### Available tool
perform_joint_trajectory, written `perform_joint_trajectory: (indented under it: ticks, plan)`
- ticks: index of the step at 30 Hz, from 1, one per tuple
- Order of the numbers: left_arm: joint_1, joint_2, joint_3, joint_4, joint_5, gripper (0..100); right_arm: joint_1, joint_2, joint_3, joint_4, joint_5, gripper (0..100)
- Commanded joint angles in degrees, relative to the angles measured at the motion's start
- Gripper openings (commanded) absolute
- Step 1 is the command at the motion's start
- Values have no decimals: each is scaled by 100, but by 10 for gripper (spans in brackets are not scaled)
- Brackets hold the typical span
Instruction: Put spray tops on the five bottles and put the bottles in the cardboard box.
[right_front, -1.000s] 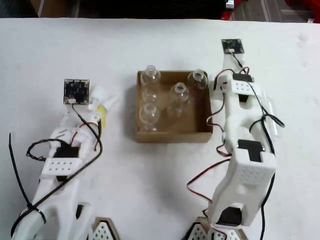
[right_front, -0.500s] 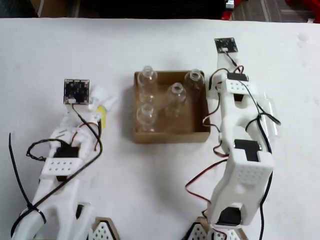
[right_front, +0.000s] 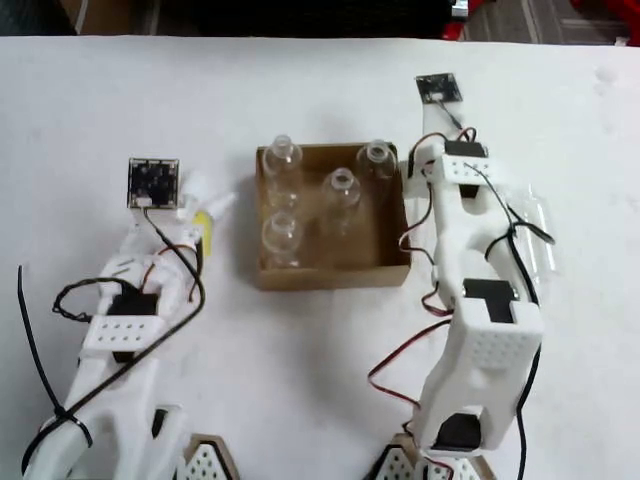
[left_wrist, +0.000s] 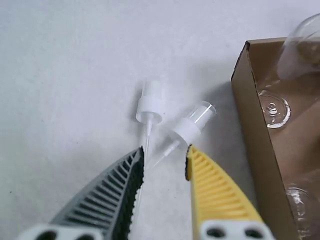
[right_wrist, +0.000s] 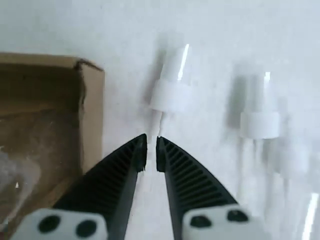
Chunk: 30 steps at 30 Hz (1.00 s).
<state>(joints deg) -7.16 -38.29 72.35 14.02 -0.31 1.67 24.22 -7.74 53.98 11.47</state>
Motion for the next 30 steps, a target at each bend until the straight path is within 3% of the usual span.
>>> perform_joint_trajectory:
  ticks: [1,6,14,30]
  plan:
    - [66,-48,-44,-123,53,138,681,-690,-712,145,70,22]
    - [40,-48,-44,-123,53,138,1358,-505,-1890,848,114,96]
    - [40,-48,-18,-123,53,138,1851,1235,-3789,1710,1275,120]
    - [75,-48,-26,-123,53,138,1956,4136,-7429,3257,1890,122]
